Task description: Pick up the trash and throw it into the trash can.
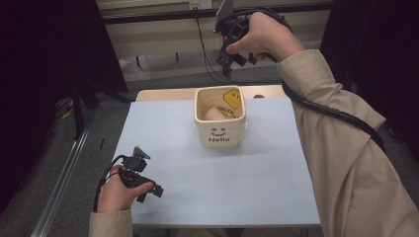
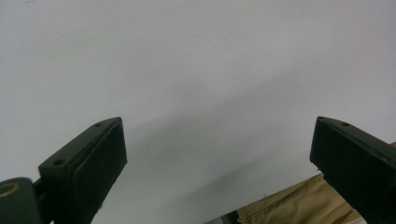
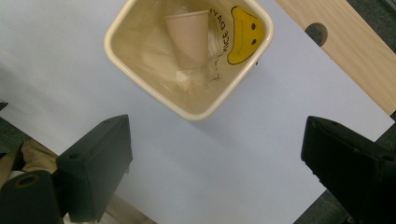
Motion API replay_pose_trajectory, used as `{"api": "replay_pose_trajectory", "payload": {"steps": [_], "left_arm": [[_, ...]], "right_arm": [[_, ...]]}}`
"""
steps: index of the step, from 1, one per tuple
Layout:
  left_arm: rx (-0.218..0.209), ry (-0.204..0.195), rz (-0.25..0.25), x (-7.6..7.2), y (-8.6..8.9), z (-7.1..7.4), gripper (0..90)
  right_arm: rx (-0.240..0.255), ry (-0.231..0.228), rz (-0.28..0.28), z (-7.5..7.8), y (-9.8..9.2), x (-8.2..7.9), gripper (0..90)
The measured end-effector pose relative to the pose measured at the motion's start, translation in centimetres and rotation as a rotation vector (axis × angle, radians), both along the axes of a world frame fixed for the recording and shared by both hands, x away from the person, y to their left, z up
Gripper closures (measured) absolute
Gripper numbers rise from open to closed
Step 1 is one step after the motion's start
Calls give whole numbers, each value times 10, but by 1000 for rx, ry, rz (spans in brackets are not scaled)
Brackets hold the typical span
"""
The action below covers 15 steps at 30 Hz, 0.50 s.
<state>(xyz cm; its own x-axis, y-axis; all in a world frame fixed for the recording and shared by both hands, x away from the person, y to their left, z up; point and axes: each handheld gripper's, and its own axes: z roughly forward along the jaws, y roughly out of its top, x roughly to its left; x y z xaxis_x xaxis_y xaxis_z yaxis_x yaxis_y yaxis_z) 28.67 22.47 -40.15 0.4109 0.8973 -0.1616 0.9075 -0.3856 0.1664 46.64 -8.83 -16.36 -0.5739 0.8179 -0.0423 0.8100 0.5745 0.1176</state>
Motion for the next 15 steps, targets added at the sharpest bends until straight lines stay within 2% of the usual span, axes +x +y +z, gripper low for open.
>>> {"api": "replay_pose_trajectory", "payload": {"steps": [6,15], "left_arm": [[5,9,-10,1,-1,-1,36],[12,0,9,-2,0,0,36]], "right_arm": [[-5,11,-15,-4,-15,-6,86],[-21,17,-16,-14,-36,-19,84]]}}
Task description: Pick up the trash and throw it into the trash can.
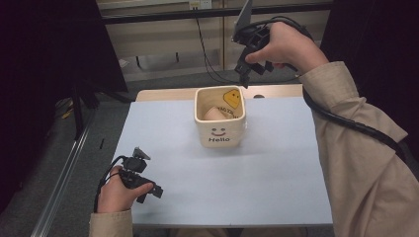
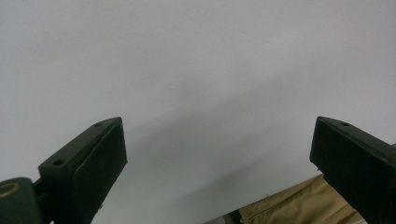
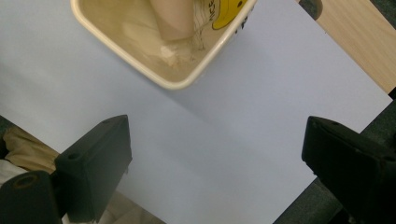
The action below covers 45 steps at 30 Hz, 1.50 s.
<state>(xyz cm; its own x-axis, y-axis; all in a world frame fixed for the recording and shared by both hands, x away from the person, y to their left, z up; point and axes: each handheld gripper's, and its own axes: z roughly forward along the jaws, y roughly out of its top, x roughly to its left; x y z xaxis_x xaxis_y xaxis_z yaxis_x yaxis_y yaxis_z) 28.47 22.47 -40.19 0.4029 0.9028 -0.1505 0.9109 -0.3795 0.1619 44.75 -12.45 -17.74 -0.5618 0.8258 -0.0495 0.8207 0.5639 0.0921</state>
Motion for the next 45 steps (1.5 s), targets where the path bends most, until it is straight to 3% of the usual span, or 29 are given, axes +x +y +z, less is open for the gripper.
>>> {"api": "replay_pose_trajectory", "payload": {"steps": [7,16,24,28,45], "left_arm": [[3,2,-25,1,-1,0,34],[4,11,-14,1,-3,0,34],[7,6,-12,1,-3,0,34],[11,2,-11,0,-5,0,34],[20,1,-22,1,-6,1,34]], "right_arm": [[-25,-17,8,-2,-13,-16,84],[-20,-23,22,-13,-30,-35,83],[-16,-12,-5,-32,-48,-47,80],[-15,5,-47,-44,-57,-53,80],[4,-24,-85,-87,-84,-86,89]]}}
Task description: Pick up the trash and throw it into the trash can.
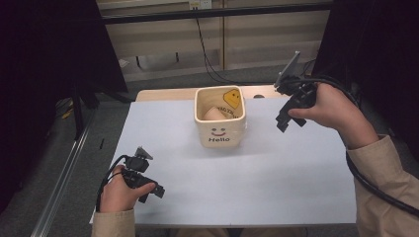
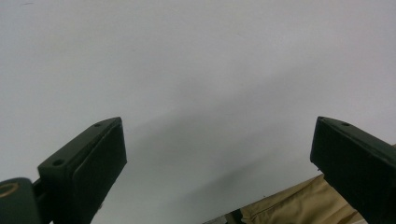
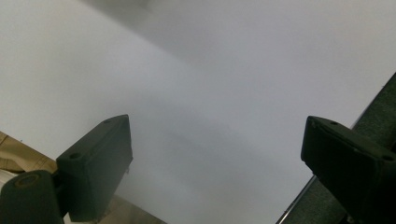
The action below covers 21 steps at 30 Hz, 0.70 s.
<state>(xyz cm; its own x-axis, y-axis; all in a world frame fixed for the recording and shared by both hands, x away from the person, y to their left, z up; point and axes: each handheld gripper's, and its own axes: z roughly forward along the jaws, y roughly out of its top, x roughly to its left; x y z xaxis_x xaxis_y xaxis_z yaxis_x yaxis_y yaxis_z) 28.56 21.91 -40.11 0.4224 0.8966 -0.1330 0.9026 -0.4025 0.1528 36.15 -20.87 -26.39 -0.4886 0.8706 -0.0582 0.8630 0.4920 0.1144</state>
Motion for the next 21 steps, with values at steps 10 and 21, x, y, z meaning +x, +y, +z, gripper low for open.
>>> {"api": "replay_pose_trajectory", "payload": {"steps": [10,21], "left_arm": [[0,-6,4,0,-2,0,34],[1,-6,7,0,-5,-2,34]], "right_arm": [[9,1,-19,-30,-11,-18,89],[8,31,-40,-70,-28,-39,89]]}}
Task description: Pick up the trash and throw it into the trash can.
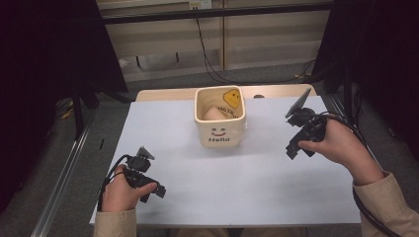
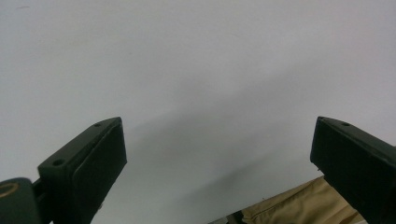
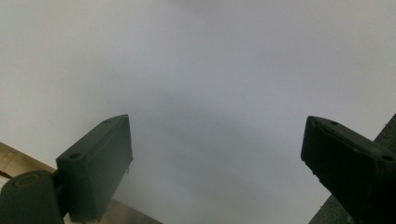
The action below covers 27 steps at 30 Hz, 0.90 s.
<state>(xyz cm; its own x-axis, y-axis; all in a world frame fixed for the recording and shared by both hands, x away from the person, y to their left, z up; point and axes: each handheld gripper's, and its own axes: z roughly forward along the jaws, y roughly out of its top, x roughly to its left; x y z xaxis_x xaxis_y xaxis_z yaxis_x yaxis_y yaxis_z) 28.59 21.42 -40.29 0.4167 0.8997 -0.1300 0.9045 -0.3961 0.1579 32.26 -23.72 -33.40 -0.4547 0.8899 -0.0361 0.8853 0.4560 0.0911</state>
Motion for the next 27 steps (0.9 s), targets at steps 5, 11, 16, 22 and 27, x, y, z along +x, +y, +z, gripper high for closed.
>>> {"api": "replay_pose_trajectory", "payload": {"steps": [5,11,16,22,27], "left_arm": [[1,-1,2,0,0,0,33],[4,3,-10,0,1,1,33],[2,0,-4,0,0,1,33],[5,11,-6,1,-1,2,33],[9,7,-9,1,0,1,33]], "right_arm": [[18,14,-25,-15,-9,-8,89],[34,48,-73,-34,-22,-21,85],[30,73,-128,-53,-37,-32,85],[46,82,-179,-67,-52,-44,86],[39,60,-210,-76,-59,-54,87]]}}
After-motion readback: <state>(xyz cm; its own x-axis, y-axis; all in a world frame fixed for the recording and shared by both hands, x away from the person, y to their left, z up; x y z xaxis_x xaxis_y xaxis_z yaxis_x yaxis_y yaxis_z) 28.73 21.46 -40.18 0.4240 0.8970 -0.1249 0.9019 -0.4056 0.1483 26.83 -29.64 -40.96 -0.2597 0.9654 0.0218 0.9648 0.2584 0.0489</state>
